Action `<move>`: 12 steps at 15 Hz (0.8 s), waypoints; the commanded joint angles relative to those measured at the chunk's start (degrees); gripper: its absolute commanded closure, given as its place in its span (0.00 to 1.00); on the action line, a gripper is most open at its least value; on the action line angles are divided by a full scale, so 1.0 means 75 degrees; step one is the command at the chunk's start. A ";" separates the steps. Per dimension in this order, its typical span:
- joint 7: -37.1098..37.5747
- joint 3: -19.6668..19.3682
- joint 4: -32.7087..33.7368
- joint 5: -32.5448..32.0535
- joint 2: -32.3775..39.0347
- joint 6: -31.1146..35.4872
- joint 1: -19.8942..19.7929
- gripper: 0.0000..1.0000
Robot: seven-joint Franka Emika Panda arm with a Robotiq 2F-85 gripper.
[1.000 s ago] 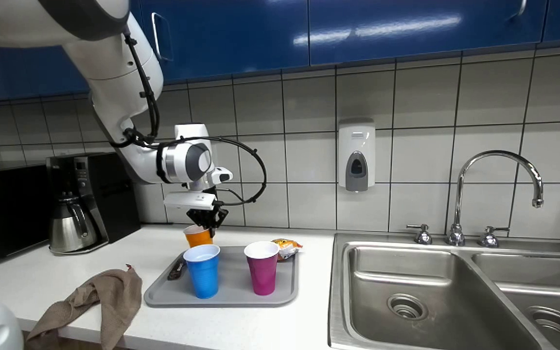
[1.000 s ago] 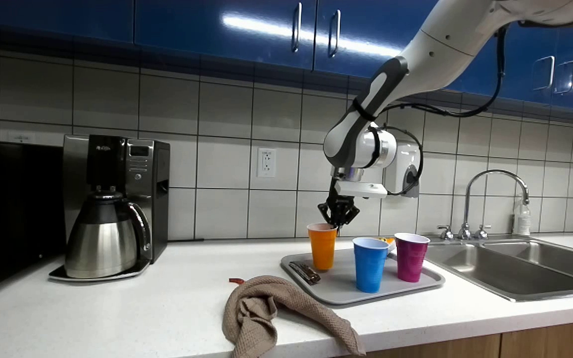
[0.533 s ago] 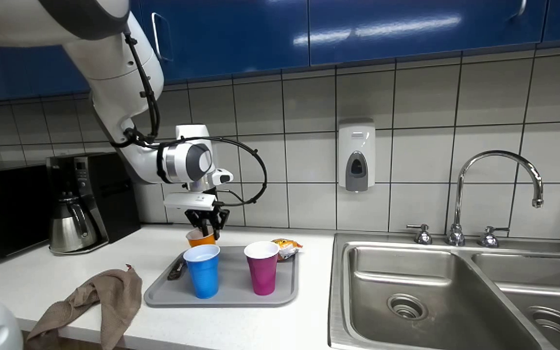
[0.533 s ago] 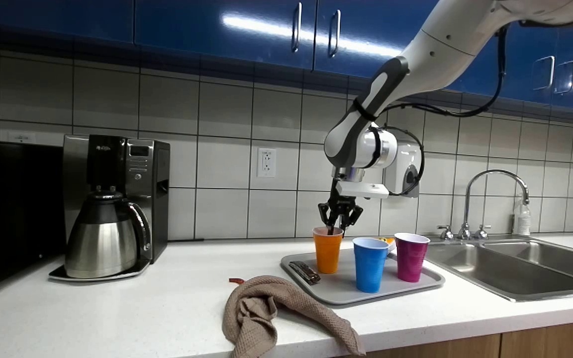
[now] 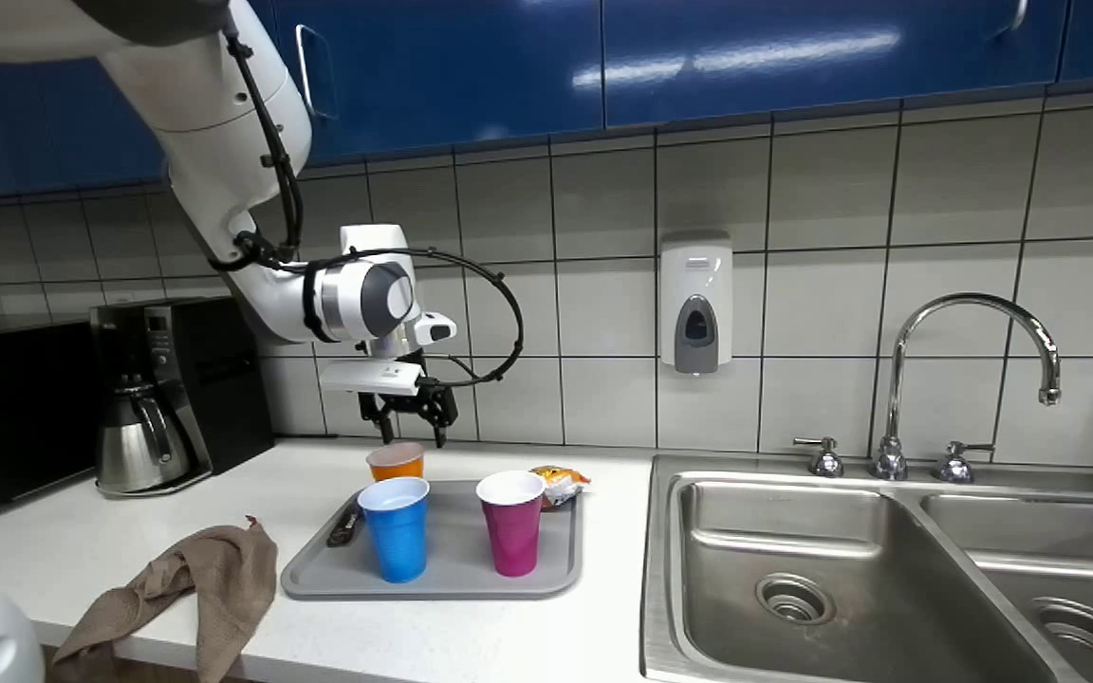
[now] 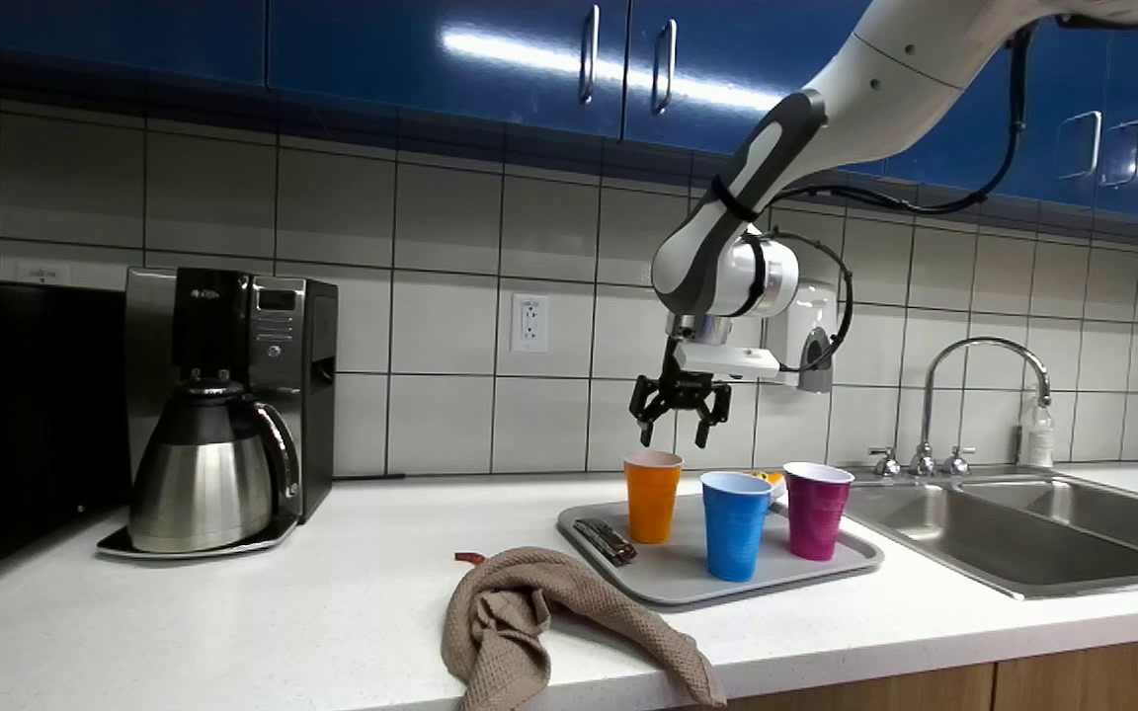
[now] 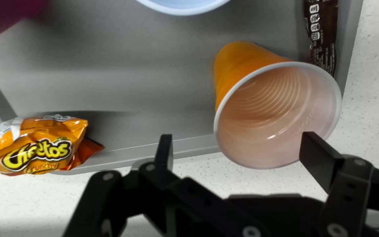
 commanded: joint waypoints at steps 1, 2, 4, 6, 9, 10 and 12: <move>-0.0174 0.0067 -0.0656 0.0024 -0.0788 0.0016 -0.0121 0.00; -0.0160 0.0061 -0.0797 -0.0016 -0.0924 0.0076 -0.0107 0.00; -0.0181 0.0071 -0.1042 -0.0042 -0.1192 0.0118 -0.0099 0.00; -0.0236 0.0093 -0.1349 -0.0067 -0.1497 0.0147 -0.0089 0.00; -0.0332 0.0126 -0.1867 -0.0078 -0.2020 0.0263 -0.0077 0.00; -0.0352 0.0127 -0.2020 -0.0094 -0.2177 0.0325 -0.0077 0.00; -0.0524 0.0132 -0.2224 -0.0011 -0.2455 0.0286 -0.0105 0.00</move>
